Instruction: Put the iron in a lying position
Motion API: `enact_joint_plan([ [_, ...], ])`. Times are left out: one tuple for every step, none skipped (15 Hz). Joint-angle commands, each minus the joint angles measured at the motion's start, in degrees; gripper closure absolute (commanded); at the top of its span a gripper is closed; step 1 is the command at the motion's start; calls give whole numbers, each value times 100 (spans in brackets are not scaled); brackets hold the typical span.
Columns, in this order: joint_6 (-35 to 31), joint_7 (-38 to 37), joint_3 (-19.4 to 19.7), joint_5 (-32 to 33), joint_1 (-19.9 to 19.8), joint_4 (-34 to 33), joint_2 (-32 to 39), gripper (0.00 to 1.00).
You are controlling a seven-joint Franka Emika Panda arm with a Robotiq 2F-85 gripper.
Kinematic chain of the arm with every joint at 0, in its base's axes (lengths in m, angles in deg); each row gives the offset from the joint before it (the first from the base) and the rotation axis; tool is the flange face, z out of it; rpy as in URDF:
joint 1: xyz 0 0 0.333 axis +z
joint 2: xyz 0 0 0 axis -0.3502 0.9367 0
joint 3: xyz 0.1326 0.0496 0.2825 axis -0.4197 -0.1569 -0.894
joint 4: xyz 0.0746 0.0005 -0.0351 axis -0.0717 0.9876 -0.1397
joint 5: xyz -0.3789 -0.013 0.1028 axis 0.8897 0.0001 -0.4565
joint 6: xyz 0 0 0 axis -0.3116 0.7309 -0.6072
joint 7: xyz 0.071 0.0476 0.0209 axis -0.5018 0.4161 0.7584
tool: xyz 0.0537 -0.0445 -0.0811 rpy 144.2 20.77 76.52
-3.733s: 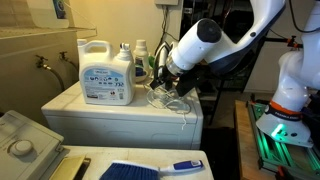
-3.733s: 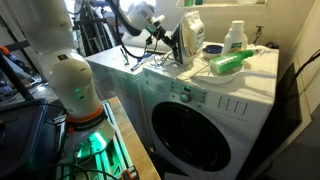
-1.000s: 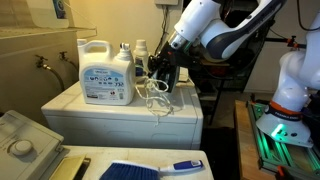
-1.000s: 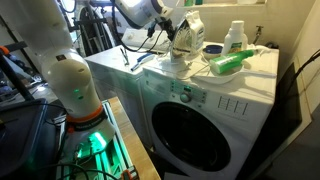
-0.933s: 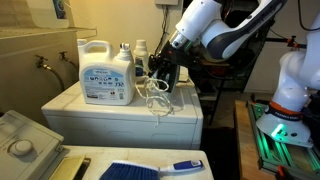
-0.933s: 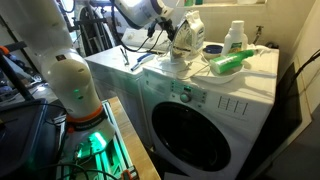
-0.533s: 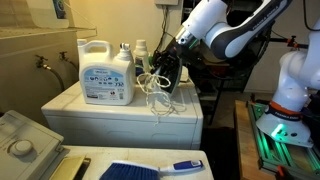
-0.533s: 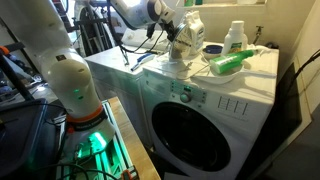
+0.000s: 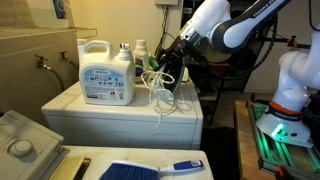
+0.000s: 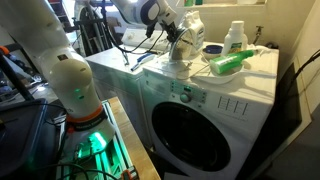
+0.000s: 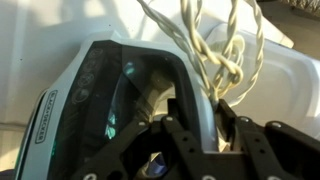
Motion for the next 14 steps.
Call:
enact_joint_plan([
  [353, 620, 332, -903, 389, 316, -197, 84],
  [417, 803, 429, -1154, 477, 323, -229, 84],
  [560, 971, 530, -1411, 560, 318, -270, 84],
  [713, 1011, 565, -1494, 535, 324, -317, 84],
  [826, 1154, 331, -1696, 251, 326, -346, 84],
  [954, 1267, 361, -1870, 254, 320, -381, 84],
  [1121, 1212, 303, -1801, 106, 347, -414, 84],
  [1273, 1257, 303, -1831, 40, 347, -446, 84],
  [1412, 1176, 262, -1713, -85, 374, -470, 84],
  [1491, 1096, 213, -1565, -215, 391, -505, 84],
  [1526, 1258, 250, -1682, -203, 366, -528, 84],
  [1491, 1487, 298, -1921, -102, 344, -528, 84],
  [1477, 1669, 328, -2069, -49, 344, -514, 84],
  [1417, 1934, 365, -2309, 49, 342, -483, 84],
])
